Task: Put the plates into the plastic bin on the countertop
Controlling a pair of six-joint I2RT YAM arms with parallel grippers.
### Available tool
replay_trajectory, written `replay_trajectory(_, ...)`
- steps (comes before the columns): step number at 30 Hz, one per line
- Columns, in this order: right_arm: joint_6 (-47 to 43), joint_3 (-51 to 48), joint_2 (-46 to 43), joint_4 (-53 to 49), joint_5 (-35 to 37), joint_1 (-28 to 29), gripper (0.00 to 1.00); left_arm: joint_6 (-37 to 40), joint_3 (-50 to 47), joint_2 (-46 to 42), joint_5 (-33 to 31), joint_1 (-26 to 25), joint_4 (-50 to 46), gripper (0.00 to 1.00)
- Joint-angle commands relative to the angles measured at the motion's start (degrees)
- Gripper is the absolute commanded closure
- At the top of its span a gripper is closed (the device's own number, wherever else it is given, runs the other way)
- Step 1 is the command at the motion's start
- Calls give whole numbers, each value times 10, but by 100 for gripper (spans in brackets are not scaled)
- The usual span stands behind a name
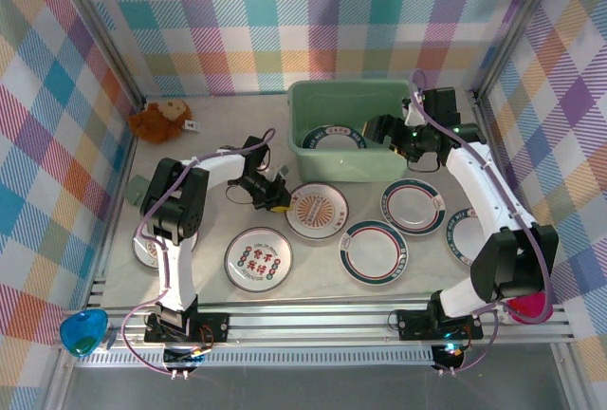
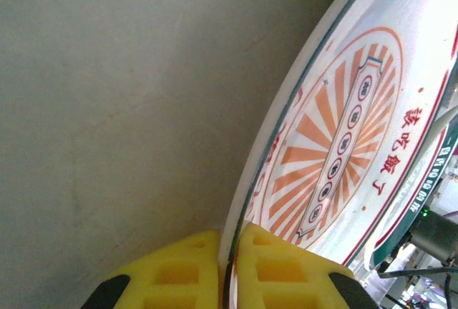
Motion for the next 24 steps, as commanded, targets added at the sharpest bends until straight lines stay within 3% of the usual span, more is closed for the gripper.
replay_trajectory(1,6,-7,-24,-8,4,4,6,5,-22,-33,-18,-6,-17,96)
replay_trajectory(12,22,-16,-84,-24,10,3,6,-4,-70,-158,-47,10,-28,100)
replay_trajectory(24,49,-33,-125,-17,16,19,6,-13,-53,-281,-118,86,-123,100)
